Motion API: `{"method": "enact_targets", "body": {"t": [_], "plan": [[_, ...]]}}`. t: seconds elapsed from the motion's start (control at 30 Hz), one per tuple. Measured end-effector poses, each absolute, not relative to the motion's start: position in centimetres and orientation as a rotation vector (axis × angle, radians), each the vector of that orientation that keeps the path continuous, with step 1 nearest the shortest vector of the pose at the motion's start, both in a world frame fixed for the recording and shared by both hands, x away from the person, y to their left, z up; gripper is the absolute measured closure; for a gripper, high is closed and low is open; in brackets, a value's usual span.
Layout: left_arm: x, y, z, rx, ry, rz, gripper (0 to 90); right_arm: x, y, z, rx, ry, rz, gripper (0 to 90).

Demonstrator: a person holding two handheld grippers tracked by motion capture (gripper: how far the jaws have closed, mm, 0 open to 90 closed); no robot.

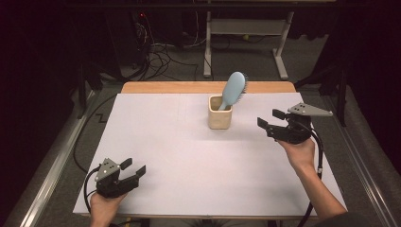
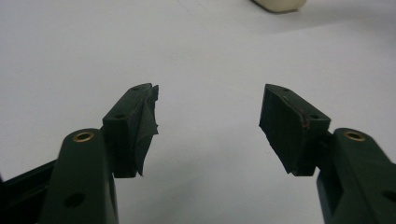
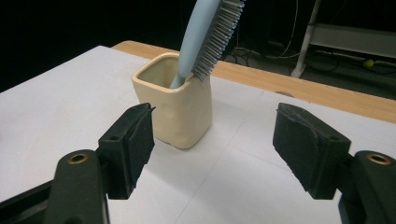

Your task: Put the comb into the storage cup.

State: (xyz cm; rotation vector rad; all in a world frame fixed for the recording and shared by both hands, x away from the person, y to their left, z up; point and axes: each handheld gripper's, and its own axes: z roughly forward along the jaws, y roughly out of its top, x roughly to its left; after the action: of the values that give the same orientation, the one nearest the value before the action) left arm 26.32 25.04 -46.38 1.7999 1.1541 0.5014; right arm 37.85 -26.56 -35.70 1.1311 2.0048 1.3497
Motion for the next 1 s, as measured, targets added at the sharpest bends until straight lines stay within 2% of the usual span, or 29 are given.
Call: {"method": "enact_targets", "body": {"t": [1.0], "plan": [[26.4,25.0,-46.4,1.802,1.155,0.500,37.0,35.9,-28.2,-36.5,1.135,1.973,1.377,29.5]]}}
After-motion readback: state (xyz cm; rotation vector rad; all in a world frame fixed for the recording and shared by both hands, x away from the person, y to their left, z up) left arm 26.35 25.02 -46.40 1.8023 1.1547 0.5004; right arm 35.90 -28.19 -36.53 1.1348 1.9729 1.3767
